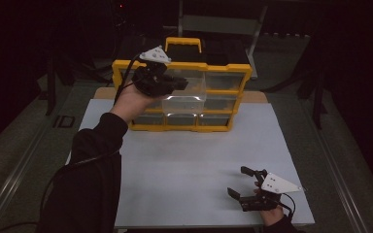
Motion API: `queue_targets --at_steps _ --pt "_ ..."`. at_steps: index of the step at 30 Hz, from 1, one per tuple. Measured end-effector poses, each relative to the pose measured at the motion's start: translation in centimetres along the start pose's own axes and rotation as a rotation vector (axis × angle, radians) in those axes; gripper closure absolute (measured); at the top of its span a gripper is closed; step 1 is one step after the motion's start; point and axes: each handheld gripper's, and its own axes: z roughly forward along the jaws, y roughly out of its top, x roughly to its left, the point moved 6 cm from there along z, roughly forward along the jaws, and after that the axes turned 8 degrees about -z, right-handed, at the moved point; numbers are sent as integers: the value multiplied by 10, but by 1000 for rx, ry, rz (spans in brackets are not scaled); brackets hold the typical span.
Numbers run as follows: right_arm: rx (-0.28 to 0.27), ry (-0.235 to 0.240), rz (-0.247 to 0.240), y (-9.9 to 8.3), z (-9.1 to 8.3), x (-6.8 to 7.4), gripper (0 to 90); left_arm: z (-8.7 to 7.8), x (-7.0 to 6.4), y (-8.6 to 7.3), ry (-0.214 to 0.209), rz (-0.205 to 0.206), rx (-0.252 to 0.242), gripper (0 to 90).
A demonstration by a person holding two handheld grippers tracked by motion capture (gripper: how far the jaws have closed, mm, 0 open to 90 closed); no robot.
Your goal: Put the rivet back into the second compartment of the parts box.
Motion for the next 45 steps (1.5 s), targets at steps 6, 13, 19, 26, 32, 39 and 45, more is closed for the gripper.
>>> queue_targets --at_steps 6,13,19,26,32,39,45 --pt "-1 0 1 0 0 0 105 9 -3 1 1 2 33 809" --pt "1 -1 3 0 -1 -1 105 10 -4 6 7 -16 11 643" --pt "0 -4 4 0 -1 -2 105 -5 -5 8 14 -39 -23 437" --pt "2 -8 -2 1 -2 -1 105 -29 -3 -5 -4 -63 -57 221" --pt "5 -9 -1 0 -2 -1 105 -49 -1 -29 -55 -78 -44 37" --pt "7 -11 -2 0 -1 -1 105 -76 8 -60 -34 -75 -69 0" --pt "10 -12 -4 0 0 0 105 -88 9 -93 -39 -96 -89 0"
